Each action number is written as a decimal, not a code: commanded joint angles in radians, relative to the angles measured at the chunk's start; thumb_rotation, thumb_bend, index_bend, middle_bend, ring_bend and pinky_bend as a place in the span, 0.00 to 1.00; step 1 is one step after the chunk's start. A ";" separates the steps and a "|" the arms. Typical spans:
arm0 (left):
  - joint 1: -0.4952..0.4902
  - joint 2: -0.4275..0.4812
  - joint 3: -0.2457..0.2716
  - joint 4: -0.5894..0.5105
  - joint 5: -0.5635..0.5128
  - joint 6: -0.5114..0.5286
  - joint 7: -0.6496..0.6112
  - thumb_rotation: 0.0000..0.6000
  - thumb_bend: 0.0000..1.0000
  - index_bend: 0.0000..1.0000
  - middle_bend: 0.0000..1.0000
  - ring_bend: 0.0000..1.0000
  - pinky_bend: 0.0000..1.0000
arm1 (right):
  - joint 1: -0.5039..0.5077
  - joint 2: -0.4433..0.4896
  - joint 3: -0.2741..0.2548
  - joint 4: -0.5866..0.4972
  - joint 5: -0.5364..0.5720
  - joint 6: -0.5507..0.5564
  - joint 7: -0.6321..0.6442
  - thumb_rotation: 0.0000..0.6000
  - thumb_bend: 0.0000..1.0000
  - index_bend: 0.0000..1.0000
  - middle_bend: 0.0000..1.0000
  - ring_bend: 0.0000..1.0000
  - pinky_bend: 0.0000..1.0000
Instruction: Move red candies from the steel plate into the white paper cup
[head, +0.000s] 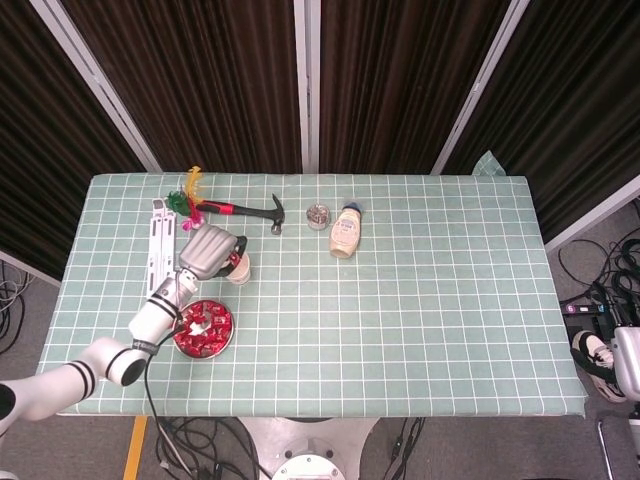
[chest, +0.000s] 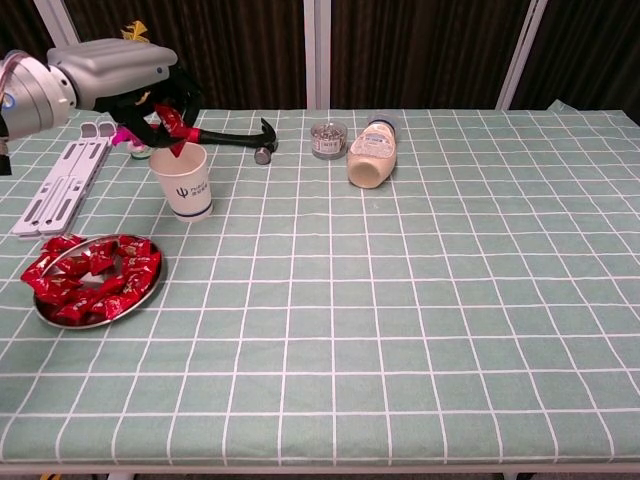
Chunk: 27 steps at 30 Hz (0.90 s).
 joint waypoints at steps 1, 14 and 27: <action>-0.010 -0.009 0.007 0.009 -0.014 -0.020 0.006 1.00 0.48 0.63 0.73 0.82 1.00 | 0.000 0.001 0.001 -0.001 0.002 0.000 -0.001 1.00 0.10 0.06 0.21 0.08 0.24; -0.008 0.007 0.031 -0.040 -0.035 -0.012 0.052 1.00 0.48 0.46 0.54 0.79 1.00 | -0.003 0.001 0.003 -0.007 0.007 0.004 -0.011 1.00 0.10 0.06 0.21 0.08 0.25; 0.111 0.138 0.057 -0.197 -0.018 0.178 0.064 1.00 0.47 0.43 0.52 0.79 1.00 | 0.005 0.004 0.008 -0.007 -0.001 0.000 -0.009 1.00 0.10 0.06 0.21 0.08 0.25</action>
